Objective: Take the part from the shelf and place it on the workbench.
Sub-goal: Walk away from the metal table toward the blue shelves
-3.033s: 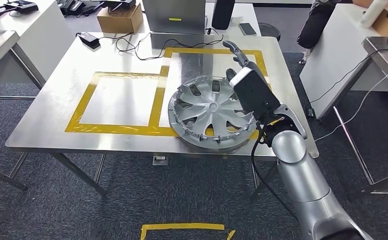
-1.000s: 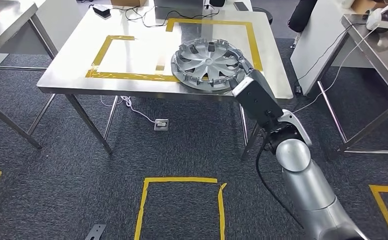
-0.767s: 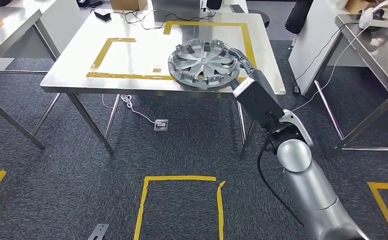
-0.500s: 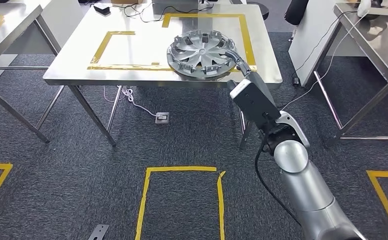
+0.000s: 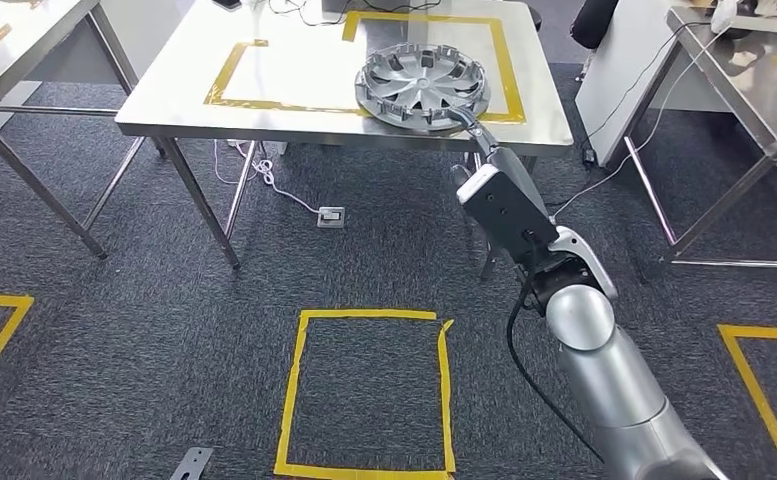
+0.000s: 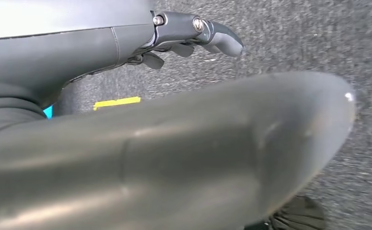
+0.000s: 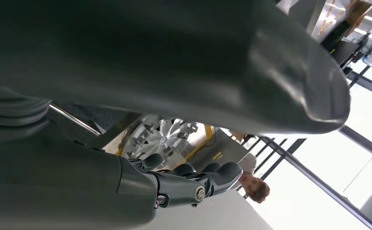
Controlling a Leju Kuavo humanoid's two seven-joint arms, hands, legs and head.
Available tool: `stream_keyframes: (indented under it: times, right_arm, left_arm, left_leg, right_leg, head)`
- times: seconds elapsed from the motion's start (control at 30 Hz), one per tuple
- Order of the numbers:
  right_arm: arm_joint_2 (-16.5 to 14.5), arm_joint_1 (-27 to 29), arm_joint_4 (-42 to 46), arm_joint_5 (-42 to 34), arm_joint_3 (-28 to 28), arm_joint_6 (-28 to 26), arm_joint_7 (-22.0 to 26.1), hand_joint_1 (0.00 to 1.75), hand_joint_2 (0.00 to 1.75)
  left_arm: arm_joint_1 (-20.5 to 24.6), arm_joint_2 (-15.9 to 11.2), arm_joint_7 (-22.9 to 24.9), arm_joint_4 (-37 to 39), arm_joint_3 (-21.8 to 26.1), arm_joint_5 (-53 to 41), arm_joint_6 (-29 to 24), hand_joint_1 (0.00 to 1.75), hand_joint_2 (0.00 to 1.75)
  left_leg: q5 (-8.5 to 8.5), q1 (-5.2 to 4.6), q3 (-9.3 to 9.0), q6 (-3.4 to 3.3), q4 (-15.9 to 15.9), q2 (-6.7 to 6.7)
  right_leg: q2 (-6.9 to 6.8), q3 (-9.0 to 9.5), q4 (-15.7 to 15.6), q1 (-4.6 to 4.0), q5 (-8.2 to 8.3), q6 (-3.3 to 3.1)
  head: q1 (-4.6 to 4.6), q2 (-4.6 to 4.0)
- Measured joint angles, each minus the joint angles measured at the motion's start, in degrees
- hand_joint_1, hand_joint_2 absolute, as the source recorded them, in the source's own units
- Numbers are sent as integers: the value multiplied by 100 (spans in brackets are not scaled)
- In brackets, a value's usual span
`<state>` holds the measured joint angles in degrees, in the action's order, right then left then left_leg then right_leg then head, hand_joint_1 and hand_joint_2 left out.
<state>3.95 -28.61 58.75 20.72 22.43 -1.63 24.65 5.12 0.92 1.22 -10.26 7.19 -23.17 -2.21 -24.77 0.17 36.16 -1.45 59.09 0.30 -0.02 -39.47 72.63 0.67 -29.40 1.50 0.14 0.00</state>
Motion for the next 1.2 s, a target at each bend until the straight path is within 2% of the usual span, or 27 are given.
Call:
stream_keyframes:
  times: [0.03,0.1,0.13,0.17,0.23,0.27,0.33,0.37,0.4,0.43,0.47,0.53,0.57,0.63,0.67,0.73,0.77,0.8,0.87,0.9,0.93,0.97,1.0,1.03,1.1,1.13,1.2]
  right_arm:
    - [-1,-10,3,0,2,1,1,0,0]
    - [-2,-30,19,0,2,0,6,0,0]
    - [-2,-42,28,1,2,-1,9,0,0]
    - [-3,-48,34,1,2,-1,11,0,0]
    - [-10,-57,37,2,4,3,10,0,0]
    - [-20,-60,38,2,5,4,9,0,0]
    - [-42,-62,38,3,8,5,7,0,0]
    - [-49,-58,38,3,8,7,7,0,0]
    - [-52,-50,38,4,9,10,5,0,0]
    - [-53,-44,37,7,9,14,1,0,0]
    - [-54,-42,37,10,10,20,-3,0,0]
    - [-57,-56,36,17,14,30,-14,0,0]
    - [-62,-73,34,21,15,31,-19,0,0]
    - [-80,-116,28,29,21,23,-26,0,0]
    - [-91,-131,23,35,27,11,-28,0,0]
    - [-106,-138,0,52,44,-17,-36,0,0]
    - [-110,-136,-15,64,52,-33,-45,0,0]
    - [-111,-134,-30,75,58,-49,-52,0,0]
    - [-112,-132,-53,94,63,-75,-69,0,0]
    - [-113,-127,-66,100,65,-84,-77,0,0]
    - [-113,-119,-82,107,66,-88,-84,0,0]
    - [-114,-113,-96,113,67,-91,-90,0,0]
    - [-117,-110,-106,119,68,-92,-91,0,0]
    - [-121,-112,-111,125,68,-95,-91,0,0]
    - [-130,-130,-111,129,67,-102,-87,0,0]
    - [-134,-137,-111,130,67,-108,-85,0,0]
    - [-138,-140,-111,134,67,-125,-92,0,0]
  left_arm:
    - [0,4,1,-1,1,0,-2,0,0]
    - [1,16,1,-5,3,0,-4,0,0]
    - [1,22,1,-5,4,0,-5,0,0]
    - [-1,26,1,-5,4,0,-6,0,0]
    - [-9,25,0,0,4,0,-7,0,0]
    - [-14,26,2,2,4,1,-7,0,0]
    - [-17,26,5,3,4,2,-7,0,0]
    - [-15,24,7,3,4,3,-7,0,0]
    - [-13,20,9,3,4,5,-7,0,0]
    - [-13,17,12,3,4,10,-8,0,0]
    - [-12,16,16,3,4,15,-14,0,0]
    - [-2,16,29,1,4,31,-55,0,0]
    - [8,23,33,-3,4,42,-94,0,0]
    - [24,43,36,-8,5,64,-195,0,0]
    - [25,56,36,-8,7,73,-243,0,0]
    - [15,76,36,-3,15,80,-295,0,0]
    - [12,84,37,-1,23,82,-301,0,0]
    - [11,87,39,0,31,81,-302,0,0]
    - [15,95,43,1,42,75,-302,0,0]
    - [15,99,43,1,43,73,-302,0,0]
    - [15,104,44,1,43,71,-302,0,0]
    - [15,108,44,1,44,70,-302,0,0]
    - [15,111,45,1,44,69,-302,0,0]
    - [15,115,45,1,44,69,-302,0,0]
    - [17,128,48,0,46,68,-302,0,0]
    - [19,133,49,0,47,68,-302,0,0]
    - [21,142,51,1,48,61,-301,0,0]
  left_leg:
    - [55,-7,68,7,13,0]
    - [162,-15,148,51,16,-2]
    - [214,-5,159,87,5,-2]
    - [269,4,161,129,-21,-2]
    - [294,18,187,203,-41,-10]
    - [188,17,222,236,15,-18]
    - [-339,31,365,310,471,-29]
    - [-619,42,443,346,834,-30]
    - [-801,55,504,381,1198,-30]
    - [-821,67,501,411,1452,-30]
    - [-708,81,421,437,1535,-29]
    - [-414,123,-12,487,1132,-29]
    - [-424,132,-325,506,728,-33]
    - [-604,125,-717,438,131,-52]
    - [-668,104,-766,376,11,-60]
    - [-598,96,-674,237,7,-52]
    - [-539,94,-624,175,9,-42]
    - [-471,98,-561,123,7,-32]
    - [-334,91,-403,66,12,-24]
    - [-270,82,-319,58,16,-23]
    - [-209,73,-235,54,22,-23]
    - [-153,63,-156,54,28,-23]
    - [-99,54,-85,58,35,-23]
    - [-50,46,-23,65,41,-24]
    - [42,35,62,104,41,-23]
    - [90,40,81,134,30,-21]
    - [194,55,101,210,-14,-18]
  right_leg:
    - [1,297,-368,-26,62,-59]
    - [-3,823,-1133,-81,5,-161]
    - [-3,957,-1362,-108,-57,-200]
    - [-3,988,-1449,-126,-52,-220]
    - [-10,934,-1515,-106,81,-275]
    - [-17,890,-1552,-84,161,-310]
    - [-25,757,-1591,-59,316,-353]
    - [-24,670,-1589,-55,386,-363]
    - [-25,580,-1584,-51,456,-353]
    - [-29,488,-1575,-42,523,-339]
    - [-34,393,-1559,-30,587,-318]
    - [-42,206,-1496,0,699,-256]
    - [-42,126,-1451,5,743,-217]
    - [-43,41,-1396,-6,830,-138]
    - [-43,24,-1397,-9,880,-102]
    - [-41,-6,-1408,4,930,-35]
    - [-38,-50,-1340,18,822,-3]
    - [-36,-125,-1159,25,608,23]
    - [-26,-327,-469,26,17,57]
    - [-21,-406,-91,23,-181,62]
    - [-16,-423,175,18,-248,57]
    - [-13,-351,257,13,-198,41]
    - [-11,-179,134,2,-73,12]
    - [-7,93,-181,-16,57,-31]
    - [-1,655,-980,-67,78,-130]
    - [4,821,-1257,-94,47,-165]
    - [6,877,-1451,-126,46,-201]
  head:
    - [1,0]
    - [2,0]
    - [8,0]
    - [17,0]
    - [34,0]
    - [30,0]
    - [14,0]
    - [6,0]
    - [4,0]
    - [4,0]
    - [4,0]
    - [3,0]
    - [-2,0]
    - [11,0]
    - [21,0]
    - [38,0]
    - [41,0]
    - [45,0]
    - [55,0]
    - [56,0]
    - [56,0]
    - [56,0]
    - [56,0]
    - [56,0]
    - [53,0]
    - [53,0]
    - [60,0]
